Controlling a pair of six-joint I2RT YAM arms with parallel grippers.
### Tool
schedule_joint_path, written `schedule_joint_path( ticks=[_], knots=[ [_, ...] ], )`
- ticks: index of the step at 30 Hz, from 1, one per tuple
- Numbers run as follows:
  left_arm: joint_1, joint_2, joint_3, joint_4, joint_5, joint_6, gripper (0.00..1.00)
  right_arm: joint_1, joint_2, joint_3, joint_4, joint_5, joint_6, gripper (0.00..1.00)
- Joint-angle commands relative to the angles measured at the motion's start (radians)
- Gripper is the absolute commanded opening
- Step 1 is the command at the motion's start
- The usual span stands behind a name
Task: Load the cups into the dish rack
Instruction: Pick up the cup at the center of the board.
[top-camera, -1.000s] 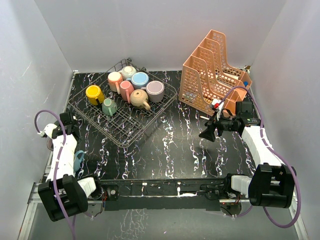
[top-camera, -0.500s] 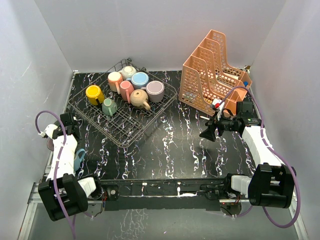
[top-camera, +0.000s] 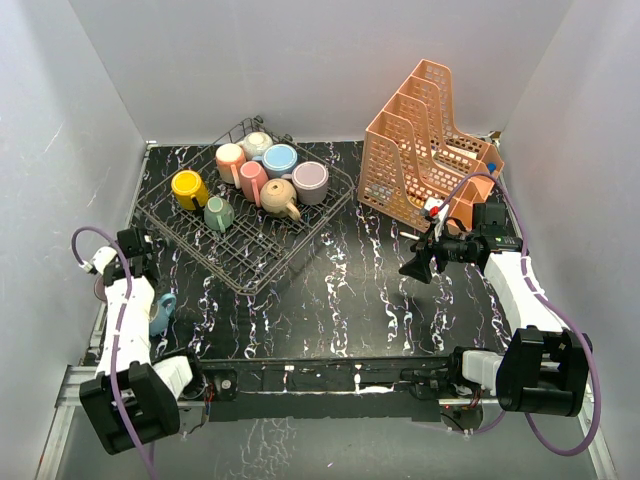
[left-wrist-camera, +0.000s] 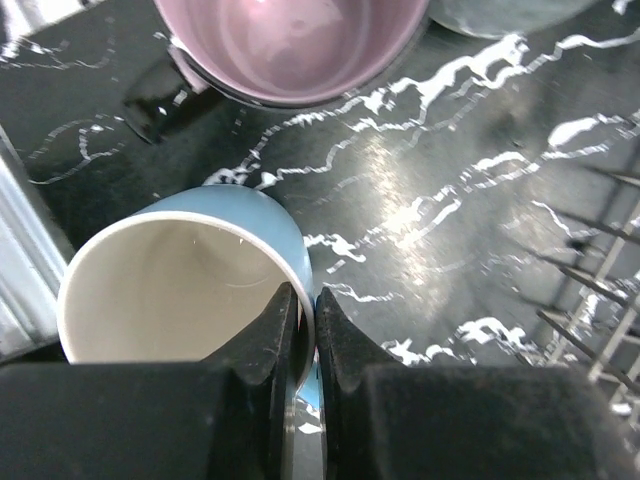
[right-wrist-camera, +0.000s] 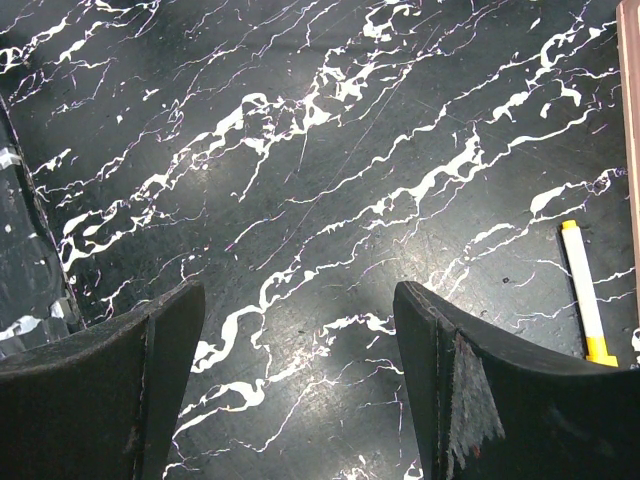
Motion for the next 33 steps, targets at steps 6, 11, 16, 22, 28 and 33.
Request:
schedule_joint_path(
  ticks=[6,11,16,22,28,33],
  knots=[
    [0.000,-0.148,0.129,-0.057,0.138,0.067,0.00,-0.007,0.008,0.003,0.015,-0.032,-0.014,0.79],
    [0.000,-0.167,0.229,-0.109,0.186,0.069,0.00,-0.007,0.013,0.005,0.004,-0.040,-0.024,0.78],
    [-0.003,-0.161,0.315,-0.107,0.270,0.103,0.00,-0.008,-0.001,0.001,-0.007,-0.051,-0.039,0.78],
    [-0.056,-0.157,0.441,-0.092,0.373,0.183,0.00,-0.007,-0.034,0.000,-0.037,-0.097,-0.074,0.78],
    [-0.113,-0.192,0.477,0.002,0.583,0.215,0.00,-0.008,-0.060,0.023,-0.085,-0.127,-0.106,0.78],
    [-0.130,-0.236,0.435,0.172,0.828,0.118,0.00,-0.008,-0.046,0.082,-0.181,-0.134,-0.160,0.78]
  ],
)
